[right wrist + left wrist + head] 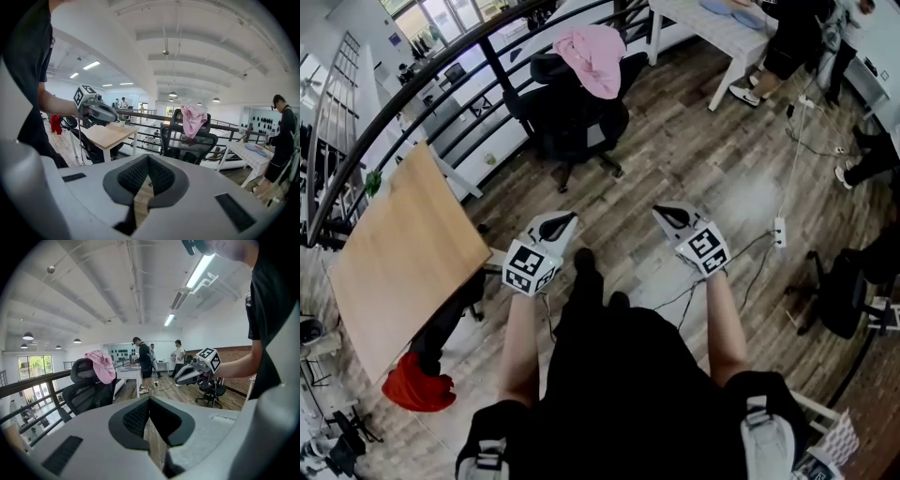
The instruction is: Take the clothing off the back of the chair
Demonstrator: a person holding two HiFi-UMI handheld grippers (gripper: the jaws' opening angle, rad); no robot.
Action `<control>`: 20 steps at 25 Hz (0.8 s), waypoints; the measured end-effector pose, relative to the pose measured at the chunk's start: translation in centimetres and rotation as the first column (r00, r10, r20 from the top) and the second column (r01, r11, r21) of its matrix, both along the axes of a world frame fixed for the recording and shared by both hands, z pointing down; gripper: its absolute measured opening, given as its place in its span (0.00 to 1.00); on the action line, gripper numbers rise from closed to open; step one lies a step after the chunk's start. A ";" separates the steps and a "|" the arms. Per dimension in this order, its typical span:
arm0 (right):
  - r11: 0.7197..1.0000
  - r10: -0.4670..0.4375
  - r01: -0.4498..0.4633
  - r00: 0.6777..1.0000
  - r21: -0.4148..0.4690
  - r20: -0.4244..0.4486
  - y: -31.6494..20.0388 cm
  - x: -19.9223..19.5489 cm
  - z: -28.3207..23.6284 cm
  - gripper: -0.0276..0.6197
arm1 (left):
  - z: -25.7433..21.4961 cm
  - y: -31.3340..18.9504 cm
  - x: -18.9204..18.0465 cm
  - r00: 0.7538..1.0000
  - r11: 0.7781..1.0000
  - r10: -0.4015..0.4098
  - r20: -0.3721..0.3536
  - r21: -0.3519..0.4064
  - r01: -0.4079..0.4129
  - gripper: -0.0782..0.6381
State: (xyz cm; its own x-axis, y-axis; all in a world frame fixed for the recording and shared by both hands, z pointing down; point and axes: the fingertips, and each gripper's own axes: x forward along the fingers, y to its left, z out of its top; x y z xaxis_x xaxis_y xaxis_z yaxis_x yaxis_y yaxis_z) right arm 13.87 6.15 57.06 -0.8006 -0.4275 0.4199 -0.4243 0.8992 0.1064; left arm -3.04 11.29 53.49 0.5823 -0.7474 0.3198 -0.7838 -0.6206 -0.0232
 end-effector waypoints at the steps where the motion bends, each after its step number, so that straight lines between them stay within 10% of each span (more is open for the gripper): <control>1: 1.000 0.005 -0.005 1.000 -0.012 0.004 -0.2 -0.1 0.2 0.04 | 0.1 -0.2 -0.2 1.000 1.000 0.000 0.000 0.000 0.000 0.11; 20: 0.997 0.067 -0.067 0.998 -0.047 -0.006 -8.4 -4.3 2.8 0.04 | 1.5 -10.0 -5.4 1.000 1.000 0.025 -0.015 -0.014 -0.026 0.11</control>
